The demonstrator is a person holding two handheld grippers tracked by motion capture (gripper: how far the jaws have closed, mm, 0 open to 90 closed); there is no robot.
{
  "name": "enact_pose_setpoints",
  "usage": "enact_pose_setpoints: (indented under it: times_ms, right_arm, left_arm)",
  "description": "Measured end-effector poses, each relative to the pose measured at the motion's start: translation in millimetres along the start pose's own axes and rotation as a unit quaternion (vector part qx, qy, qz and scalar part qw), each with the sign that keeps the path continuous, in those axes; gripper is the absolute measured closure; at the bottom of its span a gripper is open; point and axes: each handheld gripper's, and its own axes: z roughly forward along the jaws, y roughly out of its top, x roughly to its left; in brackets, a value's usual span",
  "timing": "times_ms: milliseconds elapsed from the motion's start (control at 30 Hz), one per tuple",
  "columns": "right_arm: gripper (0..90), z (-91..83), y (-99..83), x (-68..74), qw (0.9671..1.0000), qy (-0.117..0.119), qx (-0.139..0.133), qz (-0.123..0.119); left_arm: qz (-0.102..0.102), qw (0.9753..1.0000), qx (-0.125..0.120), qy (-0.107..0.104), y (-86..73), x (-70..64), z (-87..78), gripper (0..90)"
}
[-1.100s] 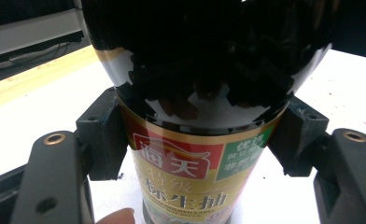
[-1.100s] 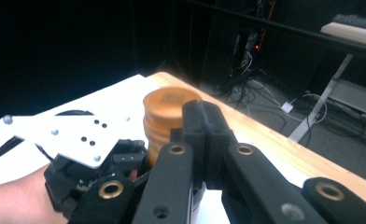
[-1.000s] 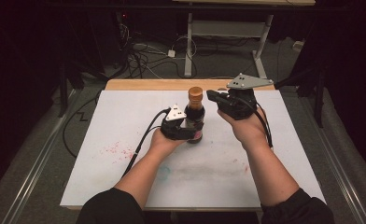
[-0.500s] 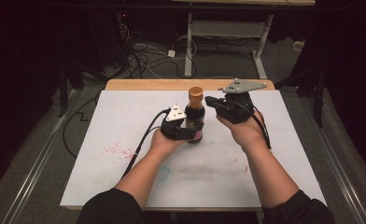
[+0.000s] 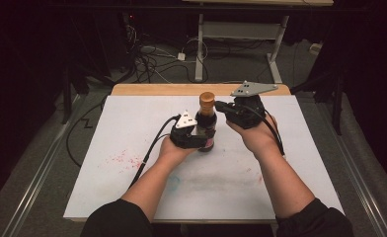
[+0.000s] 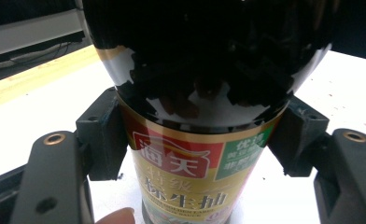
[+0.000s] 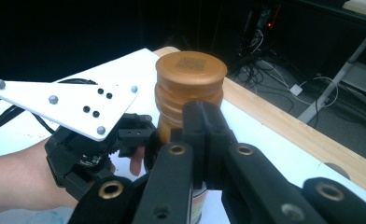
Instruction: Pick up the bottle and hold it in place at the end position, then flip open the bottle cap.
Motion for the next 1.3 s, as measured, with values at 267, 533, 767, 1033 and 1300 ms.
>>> enact_pose_setpoints:
  times_ms: [267, 533, 767, 1033, 1300]
  right_arm:
    - [90.0, 1.9, -0.4, -0.3, 1.0, 0.0, 0.004, -0.001]
    - [90.0, 4.7, 0.4, 0.3, 1.0, 0.002, 0.009, 0.0]
    - [90.0, 3.5, 3.0, -0.7, 1.0, 0.002, 0.005, -0.001]
    - [90.0, 3.7, 5.6, -0.1, 1.0, 0.001, 0.006, -0.001]
    - [90.0, 3.0, 5.5, 0.2, 1.0, 0.002, 0.002, 0.0]
  left_arm:
    - [0.0, 1.0, -0.001, 0.0, -0.3, -0.1, 0.1, 28.9]
    - [-0.003, 1.0, -0.001, 0.0, 0.4, 1.3, 0.0, 29.1]
    - [-0.001, 1.0, -0.002, 0.002, -0.4, 0.4, 0.0, 29.1]
    - [0.0, 1.0, -0.003, 0.002, -0.6, 0.5, -0.2, 29.1]
    - [0.0, 1.0, -0.008, 0.003, -1.8, -0.3, -0.4, 29.2]
